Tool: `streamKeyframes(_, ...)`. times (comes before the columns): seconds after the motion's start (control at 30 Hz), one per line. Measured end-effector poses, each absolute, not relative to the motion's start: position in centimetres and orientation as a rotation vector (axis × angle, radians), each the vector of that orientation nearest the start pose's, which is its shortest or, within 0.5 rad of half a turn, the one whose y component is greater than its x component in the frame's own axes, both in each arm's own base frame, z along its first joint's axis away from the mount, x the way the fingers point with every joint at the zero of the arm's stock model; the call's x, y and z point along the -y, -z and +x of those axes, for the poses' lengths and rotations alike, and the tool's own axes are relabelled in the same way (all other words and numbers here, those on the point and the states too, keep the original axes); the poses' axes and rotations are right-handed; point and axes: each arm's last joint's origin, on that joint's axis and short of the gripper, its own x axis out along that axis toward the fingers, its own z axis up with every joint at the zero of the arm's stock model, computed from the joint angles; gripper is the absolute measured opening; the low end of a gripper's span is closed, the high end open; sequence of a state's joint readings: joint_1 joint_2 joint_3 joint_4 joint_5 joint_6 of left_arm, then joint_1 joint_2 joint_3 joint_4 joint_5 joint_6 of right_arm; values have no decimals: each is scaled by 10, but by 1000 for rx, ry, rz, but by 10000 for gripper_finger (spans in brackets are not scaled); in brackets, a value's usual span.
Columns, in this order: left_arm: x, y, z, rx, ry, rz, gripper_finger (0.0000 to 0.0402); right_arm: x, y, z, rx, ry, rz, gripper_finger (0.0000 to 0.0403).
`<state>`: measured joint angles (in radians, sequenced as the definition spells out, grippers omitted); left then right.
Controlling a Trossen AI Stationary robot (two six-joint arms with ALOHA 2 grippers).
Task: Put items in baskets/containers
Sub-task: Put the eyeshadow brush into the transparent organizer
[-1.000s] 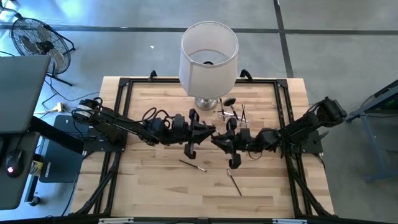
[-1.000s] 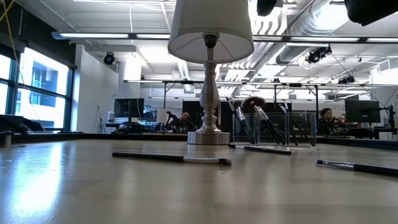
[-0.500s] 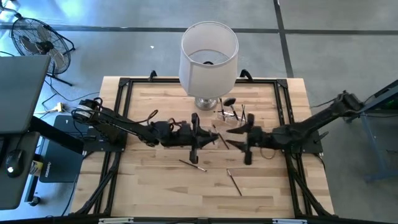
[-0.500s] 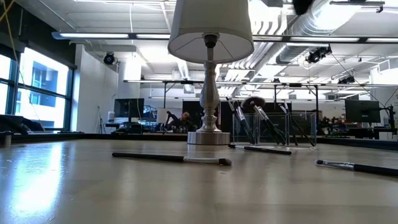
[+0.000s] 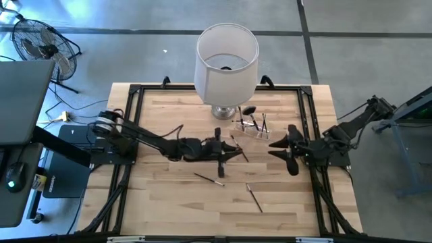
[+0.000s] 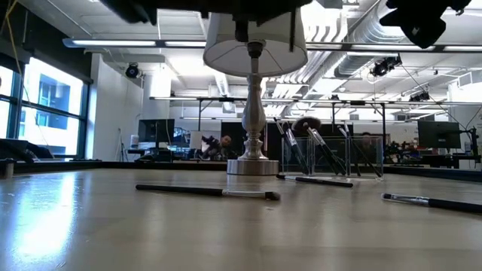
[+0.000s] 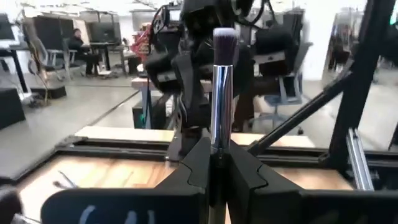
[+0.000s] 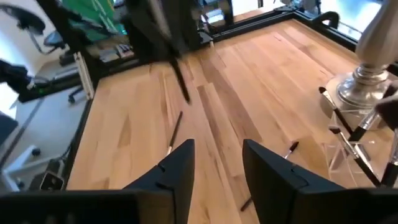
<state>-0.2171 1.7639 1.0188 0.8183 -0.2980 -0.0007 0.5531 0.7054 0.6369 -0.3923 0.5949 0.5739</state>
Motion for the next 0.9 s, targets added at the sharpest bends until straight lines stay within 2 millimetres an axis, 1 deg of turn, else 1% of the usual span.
streamKeyframes(0.13, 74, -217, 394, 120, -157, -65, 17, -68, -275, 137, -382, 123, 275, 122)
streamKeyframes(0.2, 71, -211, 405, 151, -189, -79, 17, -69, -274, 137, -397, 98, 259, 118)
streamKeyframes(0.27, 71, -204, 413, 135, -202, -75, 17, -69, -274, 137, -406, 75, 252, 117)
streamKeyframes(0.37, 68, -198, 435, 136, -217, -90, 17, -70, -273, 136, -425, 37, 237, 117)
streamKeyframes(0.43, 64, -190, 447, 113, -232, -88, 17, -71, -273, 136, -430, 23, 236, 118)
streamKeyframes(0.53, 50, -191, 469, 155, -272, -100, 17, -72, -273, 136, -442, -7, 242, 118)
streamKeyframes(0.6, 39, -191, 477, 167, -298, -102, 17, -72, -273, 135, -451, -35, 249, 117)
streamKeyframes(0.73, 17, -198, 485, 153, -344, -94, 17, -71, -272, 132, -484, -68, 244, 118)
streamKeyframes(0.83, 2, -186, 487, 98, -373, -76, 17, -69, -271, 128, -501, -81, 245, 118)
streamKeyframes(0.9, -7, -184, 487, 89, -372, -72, 17, -68, -272, 126, -503, -81, 244, 118)
